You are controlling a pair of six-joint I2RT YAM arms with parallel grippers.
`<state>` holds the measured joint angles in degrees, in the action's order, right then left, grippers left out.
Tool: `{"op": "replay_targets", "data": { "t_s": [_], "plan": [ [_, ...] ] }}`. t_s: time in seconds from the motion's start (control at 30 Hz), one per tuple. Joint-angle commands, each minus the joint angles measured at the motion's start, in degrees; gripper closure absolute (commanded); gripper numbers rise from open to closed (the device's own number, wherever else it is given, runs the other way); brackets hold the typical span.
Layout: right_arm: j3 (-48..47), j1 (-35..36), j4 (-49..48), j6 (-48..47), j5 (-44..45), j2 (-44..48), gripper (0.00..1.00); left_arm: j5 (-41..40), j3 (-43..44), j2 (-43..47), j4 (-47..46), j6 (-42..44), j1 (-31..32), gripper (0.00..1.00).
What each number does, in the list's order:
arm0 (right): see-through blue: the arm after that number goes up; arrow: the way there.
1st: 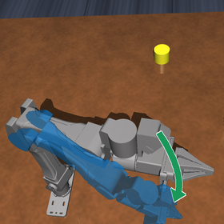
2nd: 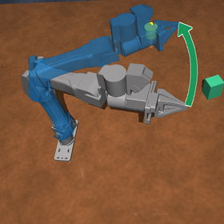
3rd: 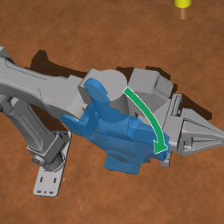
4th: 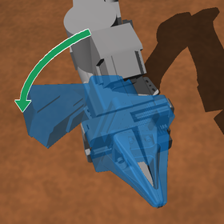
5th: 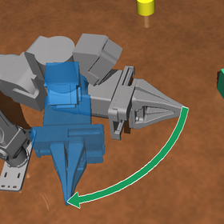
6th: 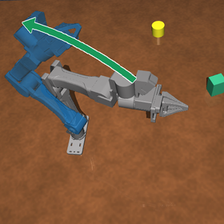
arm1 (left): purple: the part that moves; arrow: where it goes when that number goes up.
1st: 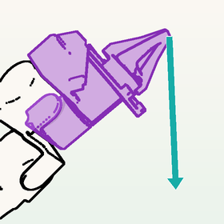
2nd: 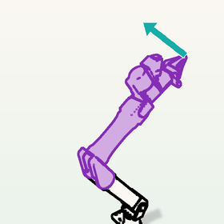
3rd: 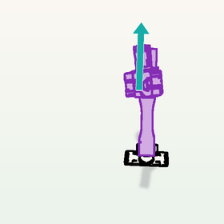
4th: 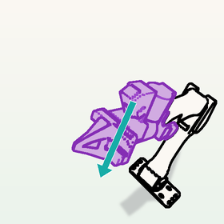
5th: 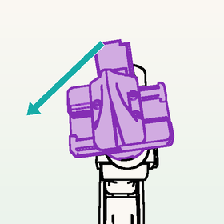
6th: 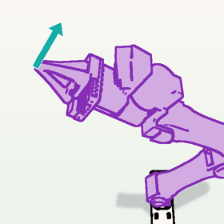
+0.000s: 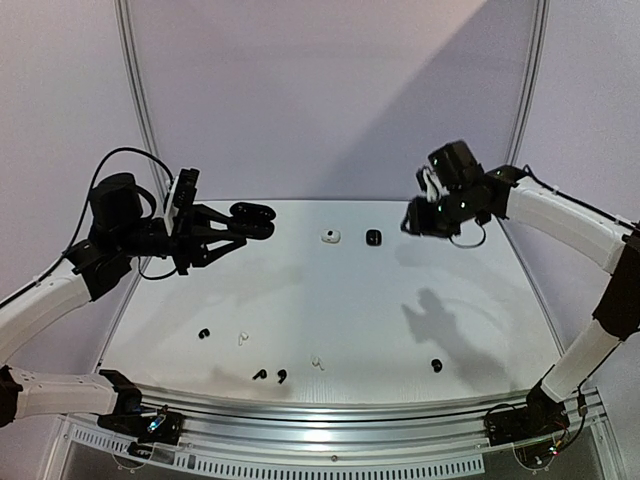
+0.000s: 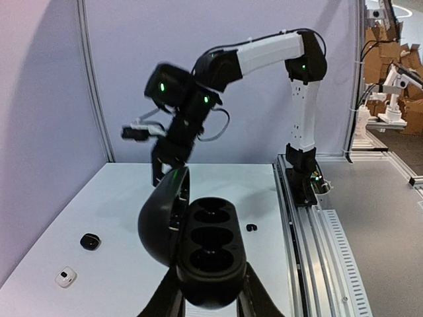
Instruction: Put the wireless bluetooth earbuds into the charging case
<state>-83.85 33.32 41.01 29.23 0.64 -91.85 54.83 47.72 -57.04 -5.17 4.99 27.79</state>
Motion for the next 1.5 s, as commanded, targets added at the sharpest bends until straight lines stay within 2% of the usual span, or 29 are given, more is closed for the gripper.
{"op": "replay_targets", "data": {
  "t_s": [0.0, 0.17, 0.33, 0.53, 0.7, 0.97, 1.47],
  "plan": [
    [13.87, 0.01, 12.69, 10.68, 6.93, 4.51, 0.59, 0.2, -1.63, 0.69, -3.46, -1.77, -0.14, 1.0],
    [28.3, 0.01, 8.87, 17.02, 4.73, 10.64, 0.67, 0.68, -1.76, 0.7, -4.34, -1.81, -0.15, 1.0],
    [35.86, 0.79, 4.54, 19.8, 0.09, 15.14, 0.71, 0.75, -1.28, 0.46, -4.25, -1.24, -0.19, 1.0],
    [36.74, 3.93, 4.92, 19.71, -2.19, 12.81, 0.67, 0.62, -1.25, 0.5, -4.93, -1.14, -0.19, 1.0],
    [39.28, 4.27, 5.3, 19.48, -2.06, 11.69, 0.76, 0.51, -1.23, 1.04, -3.97, -0.61, -0.27, 1.0],
    [42.59, 7.8, 0.35, 21.71, -5.57, 11.94, 0.76, 0.41, -1.36, 0.87, -4.12, -0.03, -0.28, 1.0],
    [41.73, 9.06, -0.18, 20.72, -5.09, 8.57, 0.8, 0.35, -1.66, 1.31, -3.95, 0.71, -0.28, 1.0]
  ]
}}
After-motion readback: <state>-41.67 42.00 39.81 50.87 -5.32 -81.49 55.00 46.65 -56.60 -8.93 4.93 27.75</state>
